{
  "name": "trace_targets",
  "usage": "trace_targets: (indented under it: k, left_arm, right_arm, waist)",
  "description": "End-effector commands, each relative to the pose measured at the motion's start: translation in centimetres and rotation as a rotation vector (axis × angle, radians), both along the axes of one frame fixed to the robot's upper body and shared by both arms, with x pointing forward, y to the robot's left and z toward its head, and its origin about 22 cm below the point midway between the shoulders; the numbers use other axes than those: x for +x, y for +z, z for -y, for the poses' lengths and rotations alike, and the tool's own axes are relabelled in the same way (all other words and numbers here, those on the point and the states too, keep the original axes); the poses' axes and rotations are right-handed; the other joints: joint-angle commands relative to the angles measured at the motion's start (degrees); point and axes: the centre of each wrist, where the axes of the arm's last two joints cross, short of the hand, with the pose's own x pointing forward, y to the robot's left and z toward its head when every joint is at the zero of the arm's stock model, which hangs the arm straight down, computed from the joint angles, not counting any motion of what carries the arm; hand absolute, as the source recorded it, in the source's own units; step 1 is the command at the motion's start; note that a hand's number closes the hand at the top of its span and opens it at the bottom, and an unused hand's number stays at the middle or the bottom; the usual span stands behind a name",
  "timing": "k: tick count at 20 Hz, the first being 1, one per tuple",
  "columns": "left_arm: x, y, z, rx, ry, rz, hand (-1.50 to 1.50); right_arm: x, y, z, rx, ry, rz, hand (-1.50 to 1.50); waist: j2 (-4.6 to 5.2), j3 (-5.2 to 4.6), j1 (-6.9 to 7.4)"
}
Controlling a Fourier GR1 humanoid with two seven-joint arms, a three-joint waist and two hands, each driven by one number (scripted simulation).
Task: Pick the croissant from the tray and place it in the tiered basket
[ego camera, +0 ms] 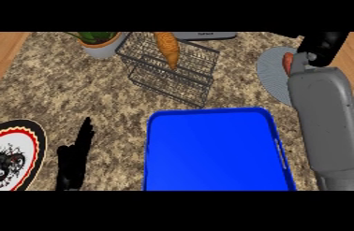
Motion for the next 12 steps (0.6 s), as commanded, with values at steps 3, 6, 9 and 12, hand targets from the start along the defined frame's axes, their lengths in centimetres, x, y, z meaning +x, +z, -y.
trace_targets:
  k: [3,6,9,12]
  left_arm:
    - [-0.5,-0.2,-1.4,-0.017,0.039,-0.001,0.00]
    - [-0.3,-0.2,-0.8,-0.005,0.018,0.005,0.00]
    - [-1.0,-0.5,-0.1,-0.008,0.015,0.007,0.00]
    - [-0.8,-0.2,-0.8,-0.003,0.028,-0.008,0.00]
  right_arm:
    - [-7.8,0.4,7.6,0.003,-0.021,0.004,-1.50]
    - [-12.1,1.1,10.2,0.007,-0.004,-0.030,-1.50]
    - [-16.5,1.2,13.1,-0.009,0.019,-0.021,-1.50]
    - [-20.0,2.0,16.0,0.003,0.046,-0.021,-1.50]
  waist:
    - [-0.11,0.04,-1.68]
    - [-0.05,0.03,-1.79]
    - [0.04,0.12,-1.81]
    - [0.25,0.15,-1.29]
